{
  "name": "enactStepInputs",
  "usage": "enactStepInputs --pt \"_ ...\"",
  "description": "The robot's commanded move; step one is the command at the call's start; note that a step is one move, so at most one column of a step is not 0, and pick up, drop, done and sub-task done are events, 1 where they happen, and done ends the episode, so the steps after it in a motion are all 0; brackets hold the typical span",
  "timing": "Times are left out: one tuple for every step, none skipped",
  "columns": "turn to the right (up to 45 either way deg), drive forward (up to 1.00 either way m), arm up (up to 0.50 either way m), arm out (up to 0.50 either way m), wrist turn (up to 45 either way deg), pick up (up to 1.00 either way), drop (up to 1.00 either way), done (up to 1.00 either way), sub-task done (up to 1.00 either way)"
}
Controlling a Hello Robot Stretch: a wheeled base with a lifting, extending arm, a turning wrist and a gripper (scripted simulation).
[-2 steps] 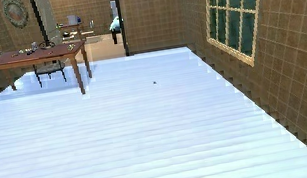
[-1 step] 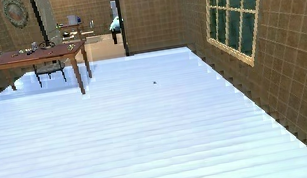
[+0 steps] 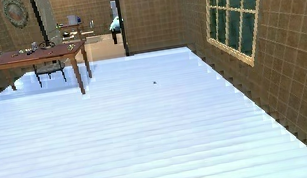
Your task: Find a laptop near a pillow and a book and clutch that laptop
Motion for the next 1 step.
enactStepInputs --pt "0.0 0.00 0.10 0.00 0.0 0.00 0.00 0.00 0.00"
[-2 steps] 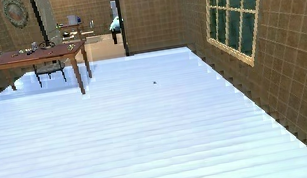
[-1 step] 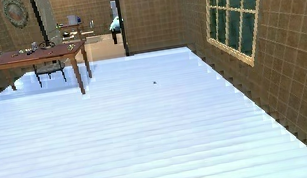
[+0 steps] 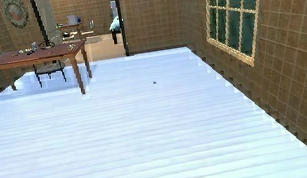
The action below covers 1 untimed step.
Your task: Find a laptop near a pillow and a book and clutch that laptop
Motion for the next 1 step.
enactStepInputs --pt "0.0 0.00 0.00 0.00 0.0 0.00 0.00 1.00 0.00"
